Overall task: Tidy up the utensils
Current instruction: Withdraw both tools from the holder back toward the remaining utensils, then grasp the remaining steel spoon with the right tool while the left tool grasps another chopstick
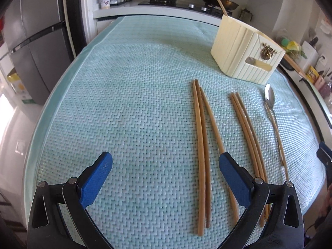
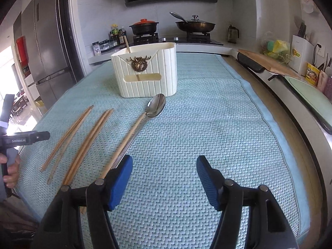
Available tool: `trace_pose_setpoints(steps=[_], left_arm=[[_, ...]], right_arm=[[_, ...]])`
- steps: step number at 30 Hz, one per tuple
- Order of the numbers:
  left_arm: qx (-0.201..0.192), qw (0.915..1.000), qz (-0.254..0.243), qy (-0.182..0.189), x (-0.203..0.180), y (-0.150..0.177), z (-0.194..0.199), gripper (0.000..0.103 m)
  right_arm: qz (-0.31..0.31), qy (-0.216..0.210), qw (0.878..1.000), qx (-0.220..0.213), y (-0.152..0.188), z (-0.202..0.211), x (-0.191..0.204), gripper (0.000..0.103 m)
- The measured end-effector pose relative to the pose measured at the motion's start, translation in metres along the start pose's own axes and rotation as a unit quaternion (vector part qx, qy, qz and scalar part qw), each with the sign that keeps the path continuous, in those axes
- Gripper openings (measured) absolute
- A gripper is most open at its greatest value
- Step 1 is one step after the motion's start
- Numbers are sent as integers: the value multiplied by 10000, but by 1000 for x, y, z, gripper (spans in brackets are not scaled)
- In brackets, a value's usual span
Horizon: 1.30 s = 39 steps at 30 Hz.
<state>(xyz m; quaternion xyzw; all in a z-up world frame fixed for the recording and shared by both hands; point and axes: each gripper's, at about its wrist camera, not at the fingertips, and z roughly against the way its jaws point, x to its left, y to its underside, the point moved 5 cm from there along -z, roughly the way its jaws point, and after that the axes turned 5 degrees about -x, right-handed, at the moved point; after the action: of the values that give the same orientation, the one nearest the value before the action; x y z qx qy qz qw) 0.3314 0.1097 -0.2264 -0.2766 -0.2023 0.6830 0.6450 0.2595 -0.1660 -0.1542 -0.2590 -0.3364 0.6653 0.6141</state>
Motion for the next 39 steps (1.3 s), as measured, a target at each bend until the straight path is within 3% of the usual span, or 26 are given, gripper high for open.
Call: trace_pose_setpoints(steps=[10,18,25,31,39], left_arm=[[192,9983,-320,-438,-2,-1,-34,102],[181,9984,-291,-454,4,-18,-47,102],[196,9982,-273,-497,6,-34,-62,103],[191,9983,-324,-456,11,-40,-67,103],[173,9982,-341,-458,10,-42,-68,103]], right_arm=[[58,-19,9999,136,4,-5,5,65],[121,-22,9997,218,2,-16,7,65],[-190,-100,9986,476,-9,-54,-2,65],[-487,-457,9959,607,-36,-97,-3,65],[-1085,-563,9885,892,-71,-159,-2,65]])
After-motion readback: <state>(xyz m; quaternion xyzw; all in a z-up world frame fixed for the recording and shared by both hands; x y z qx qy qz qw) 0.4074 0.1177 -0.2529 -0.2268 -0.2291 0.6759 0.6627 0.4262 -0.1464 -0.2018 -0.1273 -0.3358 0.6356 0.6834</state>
